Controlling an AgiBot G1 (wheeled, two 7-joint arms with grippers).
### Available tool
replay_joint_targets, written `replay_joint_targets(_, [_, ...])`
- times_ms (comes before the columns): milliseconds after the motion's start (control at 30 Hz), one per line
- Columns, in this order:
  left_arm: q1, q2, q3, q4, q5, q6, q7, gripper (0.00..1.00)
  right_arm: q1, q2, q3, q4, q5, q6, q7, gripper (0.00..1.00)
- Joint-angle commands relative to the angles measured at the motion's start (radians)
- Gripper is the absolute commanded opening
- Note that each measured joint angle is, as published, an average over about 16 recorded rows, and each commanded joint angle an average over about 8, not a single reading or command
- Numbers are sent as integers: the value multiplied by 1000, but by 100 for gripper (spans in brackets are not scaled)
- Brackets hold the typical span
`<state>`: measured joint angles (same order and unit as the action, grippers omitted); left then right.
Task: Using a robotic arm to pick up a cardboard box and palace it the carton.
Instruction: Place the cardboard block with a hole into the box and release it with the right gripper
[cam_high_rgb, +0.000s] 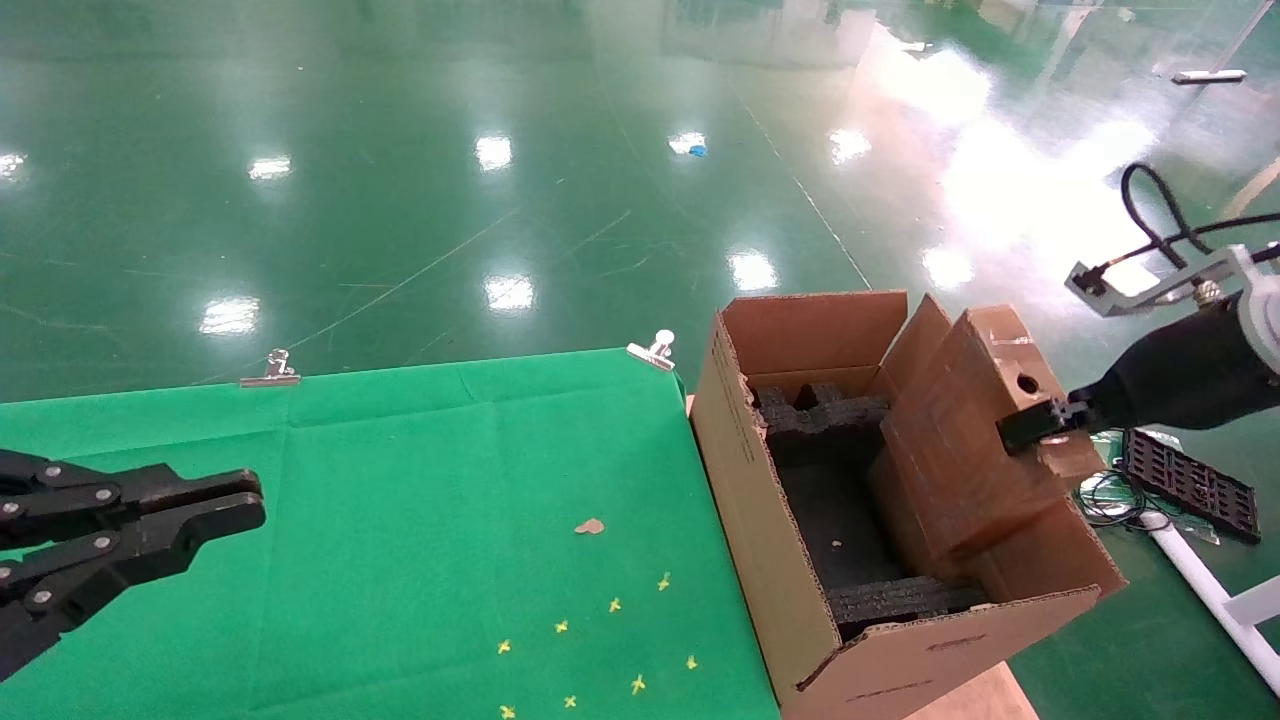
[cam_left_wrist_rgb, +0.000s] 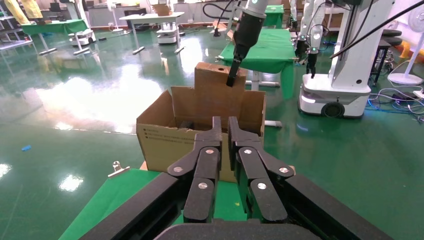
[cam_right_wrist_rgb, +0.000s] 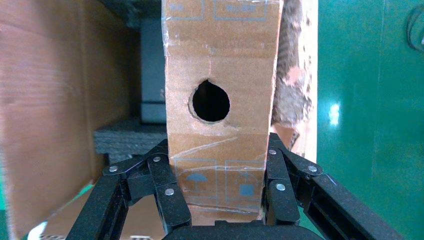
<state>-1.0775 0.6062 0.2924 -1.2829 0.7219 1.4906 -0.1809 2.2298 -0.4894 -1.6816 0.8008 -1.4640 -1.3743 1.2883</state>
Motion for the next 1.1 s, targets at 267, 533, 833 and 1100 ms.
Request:
replay_joint_targets(267, [0, 0, 1, 0, 0, 0, 0, 100, -75, -50, -21, -110, 9, 15, -22, 0])
replay_joint_targets(533, [0, 0, 1, 0, -1, 0, 1, 100, -193, -103, -29, -192, 38, 103, -29, 0])
replay_joint_targets(833, [0, -1, 2, 0, -1, -1, 1, 100, -343, -144, -22, -245, 84, 249, -30, 0])
replay_joint_targets(1100, [0, -1, 2, 0, -1, -1, 1, 100, -443, -202, -23, -292, 90, 366, -55, 0])
